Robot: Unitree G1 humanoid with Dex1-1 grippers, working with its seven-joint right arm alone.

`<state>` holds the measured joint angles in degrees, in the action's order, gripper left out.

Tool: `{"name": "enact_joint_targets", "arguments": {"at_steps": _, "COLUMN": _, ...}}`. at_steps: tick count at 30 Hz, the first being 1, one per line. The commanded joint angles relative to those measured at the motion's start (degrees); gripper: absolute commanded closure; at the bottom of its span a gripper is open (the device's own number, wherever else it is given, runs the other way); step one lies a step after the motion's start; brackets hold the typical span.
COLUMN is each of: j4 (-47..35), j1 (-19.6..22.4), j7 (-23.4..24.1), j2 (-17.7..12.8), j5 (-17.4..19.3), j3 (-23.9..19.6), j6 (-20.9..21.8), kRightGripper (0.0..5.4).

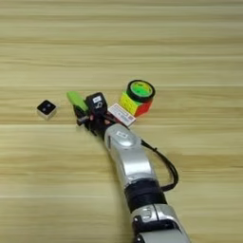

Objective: Move the objects on the table

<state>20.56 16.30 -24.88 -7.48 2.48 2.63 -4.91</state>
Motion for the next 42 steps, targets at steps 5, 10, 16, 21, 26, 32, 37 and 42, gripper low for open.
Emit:
{"name": "enact_joint_targets", "arguments": {"at_steps": 5, "j4": -17.7, "j1": -2.9, "j7": -0.3, "j2": 0.6, "j5": 0.2, "j3": 3.9, "j6": -3.8, "kRightGripper": 4.01}}
{"name": "enact_joint_targets", "arguments": {"at_steps": 10, "j4": -25.4, "j1": -7.7, "j7": -1.7, "j2": 1.7, "j5": -0.5, "j3": 10.2, "j6": -6.3, "kRightGripper": 4.01}}
{"name": "enact_joint_targets", "arguments": {"at_steps": 16, "j4": -31.6, "j1": -12.2, "j7": -2.9, "j2": 1.5, "j5": -1.4, "j3": 16.0, "j6": -8.3, "kRightGripper": 4.01}}
{"name": "enact_joint_targets", "arguments": {"at_steps": 21, "j4": -30.1, "j1": -12.9, "j7": -2.5, "j2": 1.5, "j5": -1.8, "j3": 17.3, "j6": -8.6, "kRightGripper": 4.01}}
{"name": "enact_joint_targets", "arguments": {"at_steps": 26, "j4": -26.2, "j1": -12.5, "j7": -1.6, "j2": 1.1, "j5": -2.5, "j3": 16.4, "j6": -8.1, "kRightGripper": 4.01}}
{"name": "enact_joint_targets", "arguments": {"at_steps": 32, "j4": -22.5, "j1": -12.3, "j7": -1.1, "j2": 0.7, "j5": -2.5, "j3": 15.1, "j6": -7.3, "kRightGripper": 4.01}}
{"name": "enact_joint_targets", "arguments": {"at_steps": 37, "j4": -20.0, "j1": -12.1, "j7": -1.0, "j2": 0.8, "j5": -2.7, "j3": 14.7, "j6": -6.5, "kRightGripper": 4.01}}
{"name": "enact_joint_targets", "arguments": {"at_steps": 42, "j4": -19.3, "j1": -12.1, "j7": -0.9, "j2": 0.9, "j5": -2.9, "j3": 14.7, "j6": -6.0, "kRightGripper": 3.33}}
